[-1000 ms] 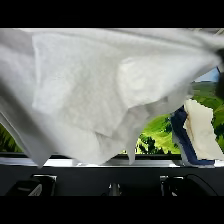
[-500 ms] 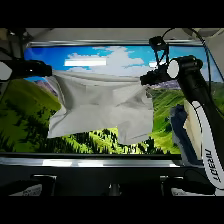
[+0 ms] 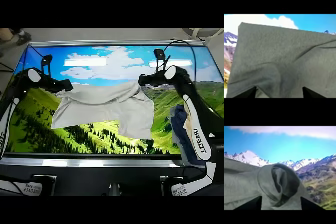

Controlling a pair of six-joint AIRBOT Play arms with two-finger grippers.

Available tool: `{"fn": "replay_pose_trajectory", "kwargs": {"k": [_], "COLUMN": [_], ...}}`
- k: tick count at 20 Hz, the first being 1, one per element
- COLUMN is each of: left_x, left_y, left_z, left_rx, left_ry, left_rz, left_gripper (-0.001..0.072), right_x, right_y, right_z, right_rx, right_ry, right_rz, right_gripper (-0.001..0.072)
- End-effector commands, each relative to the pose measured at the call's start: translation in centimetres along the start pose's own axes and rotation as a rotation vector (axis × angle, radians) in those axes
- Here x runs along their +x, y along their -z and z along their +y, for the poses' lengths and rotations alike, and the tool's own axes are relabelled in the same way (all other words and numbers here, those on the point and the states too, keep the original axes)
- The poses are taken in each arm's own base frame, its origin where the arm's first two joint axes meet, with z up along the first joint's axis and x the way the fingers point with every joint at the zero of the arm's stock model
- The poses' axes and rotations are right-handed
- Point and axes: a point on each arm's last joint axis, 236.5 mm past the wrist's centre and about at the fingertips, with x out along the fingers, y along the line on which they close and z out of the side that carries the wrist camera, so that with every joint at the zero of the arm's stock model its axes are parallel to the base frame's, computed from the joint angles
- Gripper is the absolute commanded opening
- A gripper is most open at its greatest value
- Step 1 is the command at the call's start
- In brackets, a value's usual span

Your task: Fold the shirts.

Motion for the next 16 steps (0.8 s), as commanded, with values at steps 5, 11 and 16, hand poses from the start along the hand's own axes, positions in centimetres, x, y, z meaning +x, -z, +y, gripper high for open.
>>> {"fn": "replay_pose_trajectory", "kwargs": {"k": [5, 11, 16], "left_x": [-6.6, -5.2, -3.1], "left_y": [7.5, 18.9, 21.7], "left_z": [10.3, 11.8, 12.1], "left_rx": [-0.238, -0.383, -0.400], "left_ry": [-0.029, 0.088, 0.075], "left_rz": [0.297, 0.485, 0.499], "left_gripper": [0.0489, 0.0547, 0.0524], "right_x": [-10.0, -9.5, -8.7], "right_y": [6.5, 14.6, 15.7], "right_z": [-10.2, -10.0, -10.0], "right_rx": [-0.034, -0.024, -0.016], "right_ry": [-0.022, -0.128, -0.131], "right_rz": [0.293, 0.510, 0.519], "right_gripper": [0.0495, 0.0485, 0.0485]}}
